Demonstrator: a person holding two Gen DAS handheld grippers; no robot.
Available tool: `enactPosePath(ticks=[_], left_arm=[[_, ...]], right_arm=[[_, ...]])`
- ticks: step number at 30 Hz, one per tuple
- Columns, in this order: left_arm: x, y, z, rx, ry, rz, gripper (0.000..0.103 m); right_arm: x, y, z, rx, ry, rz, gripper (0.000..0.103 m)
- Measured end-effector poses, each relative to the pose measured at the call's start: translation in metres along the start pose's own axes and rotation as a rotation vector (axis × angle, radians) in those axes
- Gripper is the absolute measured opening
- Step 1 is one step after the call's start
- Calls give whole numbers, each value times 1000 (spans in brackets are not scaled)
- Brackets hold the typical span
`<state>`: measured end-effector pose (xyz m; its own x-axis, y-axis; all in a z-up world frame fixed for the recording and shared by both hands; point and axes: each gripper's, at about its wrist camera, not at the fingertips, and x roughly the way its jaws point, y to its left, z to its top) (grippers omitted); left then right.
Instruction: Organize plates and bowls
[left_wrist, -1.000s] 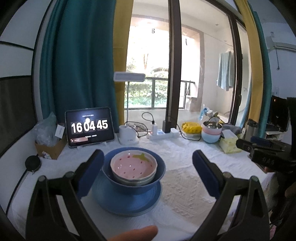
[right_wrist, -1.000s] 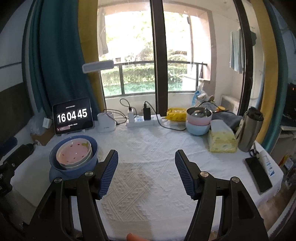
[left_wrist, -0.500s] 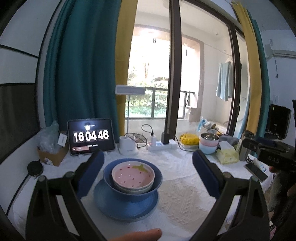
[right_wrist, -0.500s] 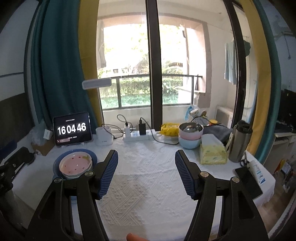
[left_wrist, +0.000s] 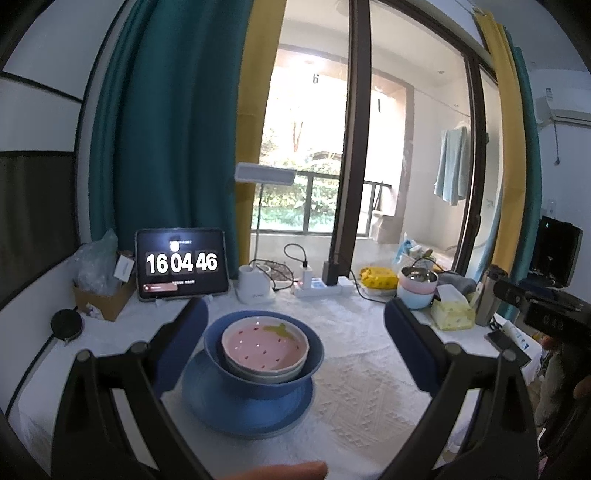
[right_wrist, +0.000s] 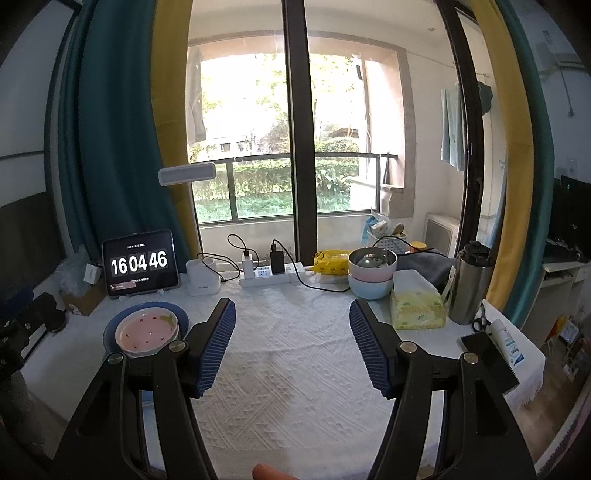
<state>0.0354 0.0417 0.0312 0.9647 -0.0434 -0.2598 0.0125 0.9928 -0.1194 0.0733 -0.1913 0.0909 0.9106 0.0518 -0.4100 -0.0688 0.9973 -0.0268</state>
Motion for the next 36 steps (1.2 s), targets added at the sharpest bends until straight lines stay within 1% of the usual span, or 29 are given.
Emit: enactPosePath(ticks=[6,16,36], left_arm=[[2,2,-1,-12,15,0,97],[4,1,-1,-2,27,7,97],[4,2,-2,3,23,6,97]], right_arm=[[1,0,0,2,-1,-5,68],[3,0,0,1,3,-4,68],[4,2,-3,10,10,-7,68]])
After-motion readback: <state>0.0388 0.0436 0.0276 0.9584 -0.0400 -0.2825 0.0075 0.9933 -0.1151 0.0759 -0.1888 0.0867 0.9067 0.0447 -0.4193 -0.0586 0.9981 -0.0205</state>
